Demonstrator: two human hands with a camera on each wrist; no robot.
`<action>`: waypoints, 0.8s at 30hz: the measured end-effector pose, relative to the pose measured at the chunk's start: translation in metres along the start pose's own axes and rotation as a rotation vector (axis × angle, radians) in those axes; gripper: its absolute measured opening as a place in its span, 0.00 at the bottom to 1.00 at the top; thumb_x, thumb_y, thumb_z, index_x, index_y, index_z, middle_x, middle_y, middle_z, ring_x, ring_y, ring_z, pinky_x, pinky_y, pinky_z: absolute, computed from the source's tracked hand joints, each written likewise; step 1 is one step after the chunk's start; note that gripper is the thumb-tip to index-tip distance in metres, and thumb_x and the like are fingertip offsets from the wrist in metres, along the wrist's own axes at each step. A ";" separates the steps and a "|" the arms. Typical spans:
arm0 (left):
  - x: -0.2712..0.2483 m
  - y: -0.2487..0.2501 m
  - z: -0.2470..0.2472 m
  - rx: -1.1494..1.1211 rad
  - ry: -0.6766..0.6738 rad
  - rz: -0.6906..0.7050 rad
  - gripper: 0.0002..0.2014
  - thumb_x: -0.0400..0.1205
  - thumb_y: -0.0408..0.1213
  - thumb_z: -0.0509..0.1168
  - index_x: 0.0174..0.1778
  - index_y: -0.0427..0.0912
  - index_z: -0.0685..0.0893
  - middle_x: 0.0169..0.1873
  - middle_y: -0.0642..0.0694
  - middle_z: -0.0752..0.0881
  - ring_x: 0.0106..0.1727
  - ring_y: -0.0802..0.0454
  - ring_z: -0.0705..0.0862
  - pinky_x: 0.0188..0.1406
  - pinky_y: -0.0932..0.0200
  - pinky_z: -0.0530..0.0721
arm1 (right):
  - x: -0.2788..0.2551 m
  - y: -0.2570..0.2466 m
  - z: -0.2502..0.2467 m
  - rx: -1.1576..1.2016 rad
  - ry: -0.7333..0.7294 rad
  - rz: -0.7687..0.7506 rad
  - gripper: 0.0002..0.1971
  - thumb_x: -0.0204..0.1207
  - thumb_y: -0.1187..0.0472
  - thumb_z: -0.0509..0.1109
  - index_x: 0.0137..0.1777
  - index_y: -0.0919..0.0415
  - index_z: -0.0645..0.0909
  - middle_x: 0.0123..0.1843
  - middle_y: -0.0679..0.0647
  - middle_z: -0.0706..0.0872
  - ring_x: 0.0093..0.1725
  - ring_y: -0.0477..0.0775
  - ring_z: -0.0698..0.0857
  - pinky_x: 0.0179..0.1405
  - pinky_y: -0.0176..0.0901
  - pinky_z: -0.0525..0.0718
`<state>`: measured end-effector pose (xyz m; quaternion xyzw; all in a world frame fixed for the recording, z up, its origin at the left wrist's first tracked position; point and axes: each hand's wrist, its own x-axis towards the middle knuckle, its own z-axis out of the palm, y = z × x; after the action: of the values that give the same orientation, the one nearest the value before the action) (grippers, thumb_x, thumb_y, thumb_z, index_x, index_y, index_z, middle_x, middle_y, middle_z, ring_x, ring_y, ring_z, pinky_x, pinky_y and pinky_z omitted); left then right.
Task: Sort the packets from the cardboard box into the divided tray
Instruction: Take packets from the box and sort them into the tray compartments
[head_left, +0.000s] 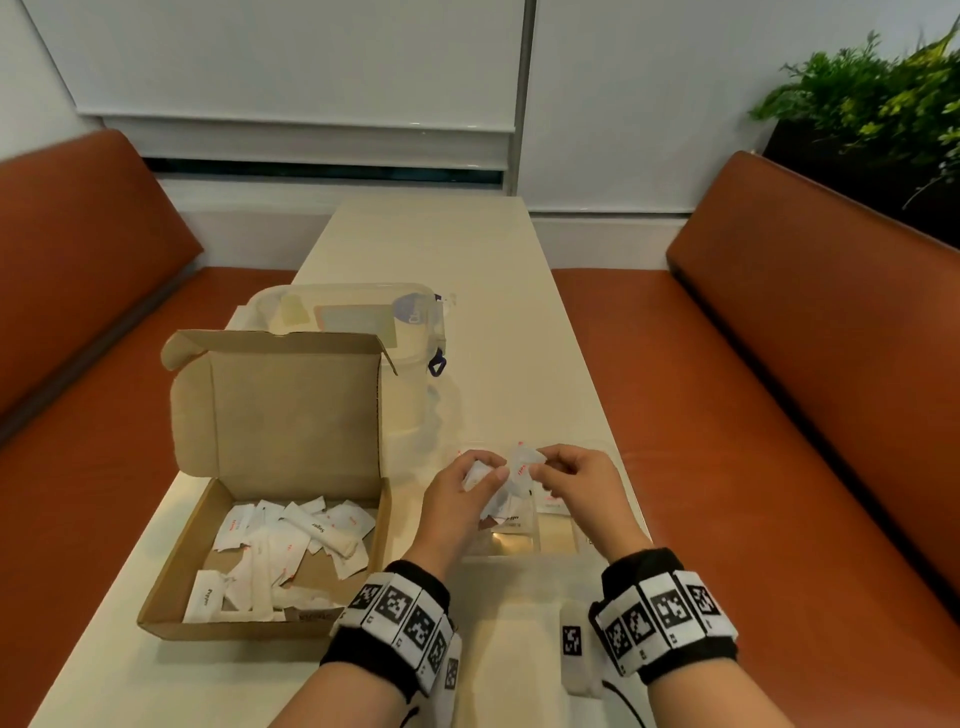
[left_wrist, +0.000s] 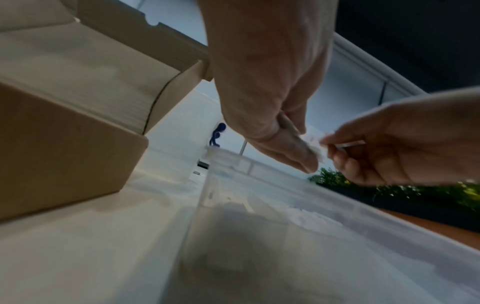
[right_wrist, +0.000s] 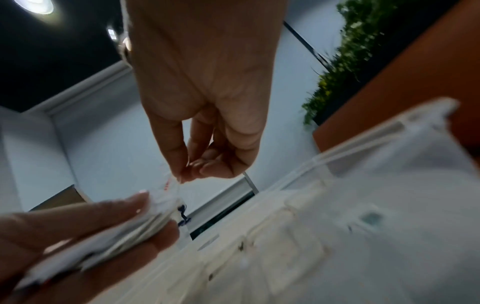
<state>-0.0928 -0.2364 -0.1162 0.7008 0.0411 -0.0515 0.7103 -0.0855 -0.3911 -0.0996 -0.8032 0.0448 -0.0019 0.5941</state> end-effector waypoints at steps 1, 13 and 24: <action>0.000 -0.001 0.002 0.007 0.002 -0.004 0.02 0.81 0.40 0.68 0.43 0.51 0.84 0.53 0.45 0.83 0.52 0.46 0.84 0.32 0.61 0.84 | 0.003 -0.003 -0.001 -0.032 -0.001 -0.016 0.06 0.74 0.65 0.72 0.47 0.55 0.89 0.34 0.42 0.88 0.33 0.34 0.83 0.35 0.25 0.76; 0.002 -0.010 0.003 -0.106 0.095 -0.016 0.03 0.83 0.38 0.65 0.47 0.46 0.84 0.54 0.45 0.85 0.51 0.49 0.85 0.32 0.61 0.85 | 0.014 0.002 -0.012 -0.137 0.078 -0.043 0.06 0.73 0.65 0.74 0.40 0.53 0.88 0.34 0.42 0.88 0.34 0.32 0.82 0.33 0.22 0.76; 0.005 -0.024 -0.007 -0.139 0.121 0.007 0.08 0.86 0.38 0.60 0.53 0.52 0.84 0.54 0.47 0.84 0.51 0.51 0.85 0.37 0.61 0.85 | 0.032 0.037 -0.015 -0.868 -0.040 -0.082 0.11 0.80 0.62 0.64 0.50 0.55 0.89 0.48 0.51 0.90 0.54 0.51 0.83 0.51 0.40 0.82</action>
<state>-0.0910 -0.2300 -0.1405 0.6519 0.0848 -0.0035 0.7535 -0.0569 -0.4187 -0.1321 -0.9795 -0.0020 0.0090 0.2014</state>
